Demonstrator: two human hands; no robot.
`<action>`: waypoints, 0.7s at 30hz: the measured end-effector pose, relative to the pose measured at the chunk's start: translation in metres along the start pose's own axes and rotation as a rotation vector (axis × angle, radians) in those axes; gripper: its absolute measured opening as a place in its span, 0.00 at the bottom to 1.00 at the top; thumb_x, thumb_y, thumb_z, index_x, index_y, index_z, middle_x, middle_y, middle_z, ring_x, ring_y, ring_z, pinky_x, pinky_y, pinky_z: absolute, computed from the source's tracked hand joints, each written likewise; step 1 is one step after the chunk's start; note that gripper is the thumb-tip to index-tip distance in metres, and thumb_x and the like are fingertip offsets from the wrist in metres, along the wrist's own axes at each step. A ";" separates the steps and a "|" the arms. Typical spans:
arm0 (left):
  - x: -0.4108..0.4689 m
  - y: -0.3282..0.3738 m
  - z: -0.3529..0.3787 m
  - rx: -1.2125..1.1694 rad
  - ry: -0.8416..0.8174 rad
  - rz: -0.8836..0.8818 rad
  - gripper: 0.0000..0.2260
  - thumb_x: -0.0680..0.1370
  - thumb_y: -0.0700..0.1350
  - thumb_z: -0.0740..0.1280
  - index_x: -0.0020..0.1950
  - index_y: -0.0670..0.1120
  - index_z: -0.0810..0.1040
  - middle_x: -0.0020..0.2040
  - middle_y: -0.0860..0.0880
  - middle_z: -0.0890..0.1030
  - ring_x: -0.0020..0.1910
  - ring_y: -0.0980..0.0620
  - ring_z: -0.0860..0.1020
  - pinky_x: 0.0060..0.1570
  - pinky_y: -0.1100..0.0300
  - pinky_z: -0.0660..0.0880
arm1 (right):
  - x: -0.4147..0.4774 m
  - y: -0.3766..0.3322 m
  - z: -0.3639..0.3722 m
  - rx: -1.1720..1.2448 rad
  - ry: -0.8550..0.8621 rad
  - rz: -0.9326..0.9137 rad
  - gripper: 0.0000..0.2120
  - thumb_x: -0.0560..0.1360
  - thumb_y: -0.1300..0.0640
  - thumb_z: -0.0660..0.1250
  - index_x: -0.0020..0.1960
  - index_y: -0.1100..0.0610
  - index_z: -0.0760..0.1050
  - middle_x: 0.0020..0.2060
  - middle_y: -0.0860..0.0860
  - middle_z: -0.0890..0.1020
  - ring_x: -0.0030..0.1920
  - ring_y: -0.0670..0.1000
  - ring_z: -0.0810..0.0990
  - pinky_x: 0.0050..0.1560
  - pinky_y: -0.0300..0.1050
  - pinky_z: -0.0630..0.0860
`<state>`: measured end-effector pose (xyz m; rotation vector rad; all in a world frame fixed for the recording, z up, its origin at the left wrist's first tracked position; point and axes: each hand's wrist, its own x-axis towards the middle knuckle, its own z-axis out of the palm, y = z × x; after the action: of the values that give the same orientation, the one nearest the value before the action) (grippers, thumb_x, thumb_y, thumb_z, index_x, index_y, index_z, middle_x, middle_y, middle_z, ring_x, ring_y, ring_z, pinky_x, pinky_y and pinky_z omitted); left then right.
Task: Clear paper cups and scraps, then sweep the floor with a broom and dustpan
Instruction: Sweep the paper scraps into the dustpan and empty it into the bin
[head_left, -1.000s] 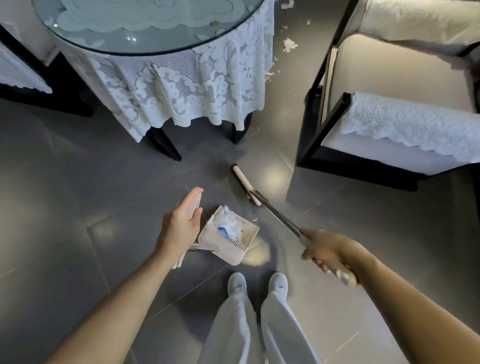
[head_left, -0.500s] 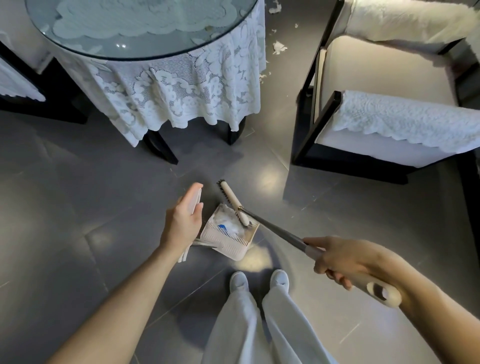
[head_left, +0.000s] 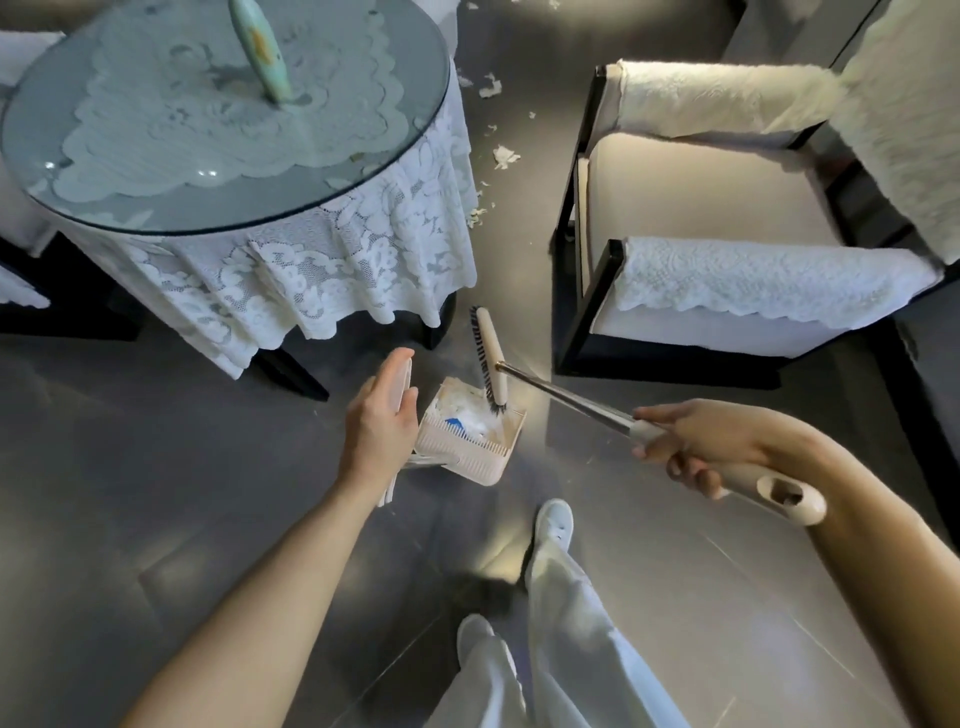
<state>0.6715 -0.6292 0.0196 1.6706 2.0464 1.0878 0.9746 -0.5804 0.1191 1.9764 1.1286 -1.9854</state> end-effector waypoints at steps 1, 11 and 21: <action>0.015 0.004 0.007 -0.003 0.001 -0.001 0.20 0.74 0.30 0.66 0.66 0.41 0.75 0.56 0.41 0.81 0.54 0.42 0.79 0.53 0.74 0.64 | 0.003 -0.010 -0.012 0.028 0.006 -0.014 0.25 0.78 0.67 0.62 0.71 0.50 0.65 0.23 0.52 0.67 0.16 0.44 0.63 0.15 0.33 0.63; 0.185 0.054 0.100 -0.015 0.046 -0.023 0.18 0.76 0.30 0.65 0.65 0.42 0.74 0.56 0.42 0.81 0.54 0.43 0.77 0.49 0.71 0.65 | 0.079 -0.150 -0.136 0.046 0.032 -0.136 0.18 0.78 0.68 0.62 0.63 0.51 0.66 0.20 0.51 0.68 0.17 0.45 0.64 0.17 0.34 0.65; 0.344 0.069 0.164 -0.045 0.044 -0.024 0.22 0.76 0.31 0.63 0.63 0.53 0.70 0.55 0.47 0.81 0.52 0.50 0.75 0.47 0.68 0.67 | 0.163 -0.298 -0.232 -0.036 0.069 -0.145 0.08 0.79 0.64 0.63 0.58 0.63 0.70 0.23 0.51 0.68 0.21 0.45 0.64 0.19 0.35 0.64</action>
<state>0.7259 -0.2462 0.0374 1.6098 2.0476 1.1635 0.9713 -0.1688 0.1249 2.0126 1.3505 -1.9619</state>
